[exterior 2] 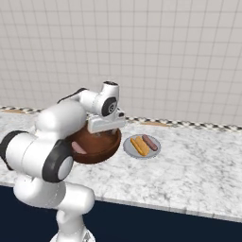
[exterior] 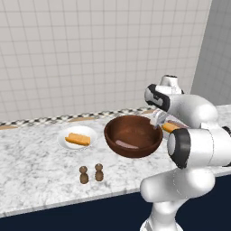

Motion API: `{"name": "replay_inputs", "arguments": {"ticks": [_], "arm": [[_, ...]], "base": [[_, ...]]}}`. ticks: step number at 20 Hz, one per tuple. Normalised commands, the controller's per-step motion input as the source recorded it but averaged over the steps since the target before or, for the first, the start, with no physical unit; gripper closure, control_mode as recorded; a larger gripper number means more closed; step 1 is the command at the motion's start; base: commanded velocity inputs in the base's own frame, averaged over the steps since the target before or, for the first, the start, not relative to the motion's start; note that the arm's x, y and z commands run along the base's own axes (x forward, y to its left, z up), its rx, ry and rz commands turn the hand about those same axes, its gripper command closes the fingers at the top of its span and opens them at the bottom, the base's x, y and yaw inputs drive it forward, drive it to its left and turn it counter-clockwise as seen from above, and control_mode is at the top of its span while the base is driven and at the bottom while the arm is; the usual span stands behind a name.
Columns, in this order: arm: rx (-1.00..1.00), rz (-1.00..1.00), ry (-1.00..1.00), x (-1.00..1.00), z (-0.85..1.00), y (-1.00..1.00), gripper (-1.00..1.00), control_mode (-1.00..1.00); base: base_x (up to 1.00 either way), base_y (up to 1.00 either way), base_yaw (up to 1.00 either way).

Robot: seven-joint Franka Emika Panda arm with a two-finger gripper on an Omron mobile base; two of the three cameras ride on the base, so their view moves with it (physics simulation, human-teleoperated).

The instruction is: Place one bun and one sausage from the bowl on each plate.

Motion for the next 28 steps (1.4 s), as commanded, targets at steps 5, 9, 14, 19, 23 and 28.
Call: {"name": "replay_inputs", "arguments": {"ticks": [5, 9, 14, 19, 23, 28], "arm": [[0.00, -0.05, 0.00, -0.05, -0.09, 0.98, -1.00, -1.00], [0.00, -0.01, 0.03, -0.01, -0.30, 0.69, -1.00, -1.00], [-0.01, 0.00, 0.03, 0.08, -0.46, 0.34, -1.00, -1.00], [0.00, 0.00, 0.03, 0.24, -0.41, 0.10, -1.00, -1.00], [0.00, 0.00, 0.00, 0.10, -0.37, 0.07, -1.00, -1.00], [0.00, 0.00, 0.00, -0.22, -0.07, 0.04, -1.00, -1.00]], "base": [[0.00, 0.00, 0.00], [0.00, 0.00, 0.00], [0.00, 0.00, 0.00], [0.00, 0.00, 0.00], [0.00, 0.00, 0.00], [0.00, 0.00, 0.00]]}}
